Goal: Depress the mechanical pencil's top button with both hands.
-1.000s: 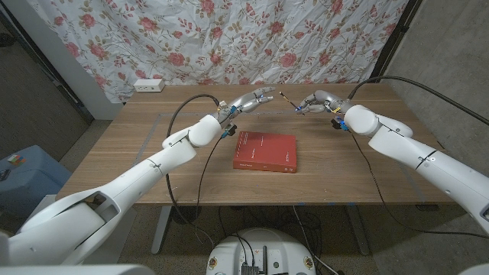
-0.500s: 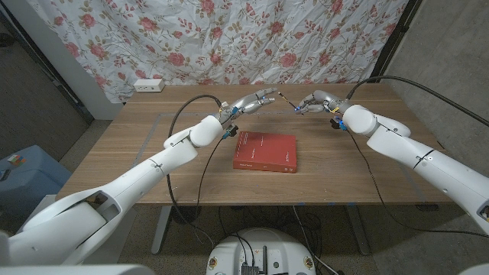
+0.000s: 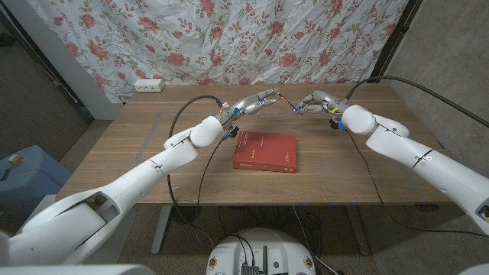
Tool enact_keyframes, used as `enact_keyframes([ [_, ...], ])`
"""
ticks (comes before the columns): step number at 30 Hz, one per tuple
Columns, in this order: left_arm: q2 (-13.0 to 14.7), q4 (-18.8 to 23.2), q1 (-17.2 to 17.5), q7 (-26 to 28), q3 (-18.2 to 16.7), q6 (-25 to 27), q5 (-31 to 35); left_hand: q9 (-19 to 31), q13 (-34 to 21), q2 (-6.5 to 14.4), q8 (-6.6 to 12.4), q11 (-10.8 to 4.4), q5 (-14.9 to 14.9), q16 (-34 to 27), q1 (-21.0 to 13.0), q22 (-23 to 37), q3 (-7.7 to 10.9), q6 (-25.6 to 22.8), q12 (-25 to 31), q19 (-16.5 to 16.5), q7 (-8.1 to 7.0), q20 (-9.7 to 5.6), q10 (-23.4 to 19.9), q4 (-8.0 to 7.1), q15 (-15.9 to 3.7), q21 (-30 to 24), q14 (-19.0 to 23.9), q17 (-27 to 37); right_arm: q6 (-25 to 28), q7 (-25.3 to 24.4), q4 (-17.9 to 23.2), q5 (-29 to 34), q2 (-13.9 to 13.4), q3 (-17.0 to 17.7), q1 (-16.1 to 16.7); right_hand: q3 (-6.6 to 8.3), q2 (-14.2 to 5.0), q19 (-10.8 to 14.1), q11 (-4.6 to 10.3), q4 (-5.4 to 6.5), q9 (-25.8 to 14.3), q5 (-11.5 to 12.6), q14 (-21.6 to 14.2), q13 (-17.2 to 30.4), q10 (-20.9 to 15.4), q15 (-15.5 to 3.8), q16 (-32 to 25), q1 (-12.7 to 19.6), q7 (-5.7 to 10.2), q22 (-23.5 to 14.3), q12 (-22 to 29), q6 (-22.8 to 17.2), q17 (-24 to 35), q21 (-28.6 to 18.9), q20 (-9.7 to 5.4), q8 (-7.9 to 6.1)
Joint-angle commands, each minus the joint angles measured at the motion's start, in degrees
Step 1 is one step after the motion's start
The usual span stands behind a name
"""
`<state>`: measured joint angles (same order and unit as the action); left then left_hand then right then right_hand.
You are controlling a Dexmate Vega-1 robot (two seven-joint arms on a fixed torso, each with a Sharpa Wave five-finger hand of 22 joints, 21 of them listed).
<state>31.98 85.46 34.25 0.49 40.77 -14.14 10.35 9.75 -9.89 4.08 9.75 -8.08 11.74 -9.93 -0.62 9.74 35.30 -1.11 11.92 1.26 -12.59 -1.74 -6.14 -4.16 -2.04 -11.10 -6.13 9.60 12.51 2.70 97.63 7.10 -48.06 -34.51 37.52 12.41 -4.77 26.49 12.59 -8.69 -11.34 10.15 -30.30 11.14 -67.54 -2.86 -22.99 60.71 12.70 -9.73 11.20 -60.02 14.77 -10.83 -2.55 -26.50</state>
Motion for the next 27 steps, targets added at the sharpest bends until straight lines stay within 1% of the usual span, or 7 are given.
enact_keyframes([
  [1,0.2,0.0,0.0,-0.9,0.1,0.4,-0.5,0.1,-0.1,4.5,0.18,-0.17,0.6,-0.2,-0.5,0.1,0.36,0.6,0.0,0.4,-0.31,-3.15,-0.2,0.13,-5.6,-0.1,0.4,0.0,0.4,-0.4,0.2,-0.1,0.2,0.1,0.0,-0.27,-0.22,0.3,-0.03,-0.05,-0.1,-0.1,0.1,0.3,-0.2,-8.68,-0.5,0.1,-0.1,-0.2,-0.1,-0.6,0.3,-0.5,-2.72,-0.12],
  [5,0.2,-0.3,-0.3,-1.3,0.2,0.4,-0.6,0.1,-0.1,4.5,0.2,-0.07,0.6,-0.2,-0.6,0.1,0.44,0.7,-0.1,0.5,-0.31,-2.91,-0.1,0.17,-5.59,-0.1,0.4,0.0,0.5,-0.5,0.1,0.0,0.4,-0.1,-0.1,-0.26,-0.27,0.2,-0.04,-0.08,-0.1,-0.1,0.2,0.3,-0.2,-8.77,-0.5,0.2,-0.1,-0.2,0.0,-0.6,0.2,-0.5,-2.72,-0.08],
  [11,0.2,-0.5,-0.6,-1.6,0.3,0.3,-0.5,0.1,-0.1,4.5,0.29,0.81,0.6,-0.1,-0.6,0.1,0.6,0.8,-0.3,0.4,-0.3,-2.73,0.2,0.25,-5.55,-0.1,0.4,0.0,0.4,-0.4,-0.1,0.3,0.6,-0.4,-0.4,-0.28,-0.34,0.2,-0.05,-0.08,0.0,-0.1,0.1,0.3,-0.2,-8.8,-0.6,0.2,-0.1,-0.2,0.0,-0.6,0.2,-0.5,-2.73,-0.02],
  [16,0.2,-0.4,-0.7,-1.6,0.5,0.7,-0.2,0.1,-0.1,4.5,0.34,1.04,0.6,-0.1,-0.6,0.1,0.67,0.8,-0.4,0.3,-0.3,-2.64,0.3,0.29,-5.43,0.0,0.3,0.0,0.6,-0.4,-0.1,0.1,0.8,-0.4,-0.5,-0.32,-0.35,0.2,-0.05,-0.07,0.0,-0.1,0.1,0.3,-0.2,-8.77,-0.6,0.2,-0.1,-0.2,-0.1,-0.6,0.2,-0.5,-2.71,0.02],
  [19,0.9,-0.1,-1.1,-2.7,0.3,0.7,-0.6,0.1,-0.1,4.5,0.37,1.16,0.6,-0.1,-0.7,0.1,0.73,0.8,-0.5,0.3,-0.3,-2.59,0.5,0.31,-5.25,0.0,0.4,0.0,0.2,-0.2,-0.2,0.2,0.7,-0.5,-0.6,-0.34,-0.37,0.3,-0.04,-0.03,0.0,-0.1,0.1,0.3,-0.2,-8.72,-0.6,0.1,-0.12,-0.2,-0.1,-0.7,0.2,-0.5,-2.71,0.02],
  [23,1.1,0.3,-1.0,-3.3,0.2,1.2,-0.9,0.1,-0.1,4.5,0.45,1.8,0.6,0.0,-0.6,0.1,0.83,0.7,-0.6,0.2,-0.29,-2.47,0.8,0.3,-4.96,0.1,0.2,0.0,0.4,-0.3,0.0,0.2,0.7,-0.4,-0.6,-0.37,-0.41,0.3,-0.05,0.0,0.0,-0.1,0.1,0.3,-0.3,-8.7,-0.6,0.1,-0.12,-0.2,0.0,-0.7,0.2,-0.5,-2.66,0.06],
  [27,1.2,0.7,-0.9,-3.4,0.2,1.6,-0.8,0.1,-0.1,4.5,0.5,1.92,0.6,0.0,-0.6,0.1,0.87,0.6,-0.7,0.2,-0.28,-2.39,0.9,0.29,-4.93,0.1,0.2,0.0,0.7,-0.4,0.2,0.0,0.7,-0.2,-0.5,-0.38,-0.42,0.2,-0.06,-0.05,0.0,-0.1,0.1,0.3,-0.3,-8.8,-0.7,0.2,-0.12,-0.2,0.0,-0.7,0.2,-0.5,-2.61,0.1],
])
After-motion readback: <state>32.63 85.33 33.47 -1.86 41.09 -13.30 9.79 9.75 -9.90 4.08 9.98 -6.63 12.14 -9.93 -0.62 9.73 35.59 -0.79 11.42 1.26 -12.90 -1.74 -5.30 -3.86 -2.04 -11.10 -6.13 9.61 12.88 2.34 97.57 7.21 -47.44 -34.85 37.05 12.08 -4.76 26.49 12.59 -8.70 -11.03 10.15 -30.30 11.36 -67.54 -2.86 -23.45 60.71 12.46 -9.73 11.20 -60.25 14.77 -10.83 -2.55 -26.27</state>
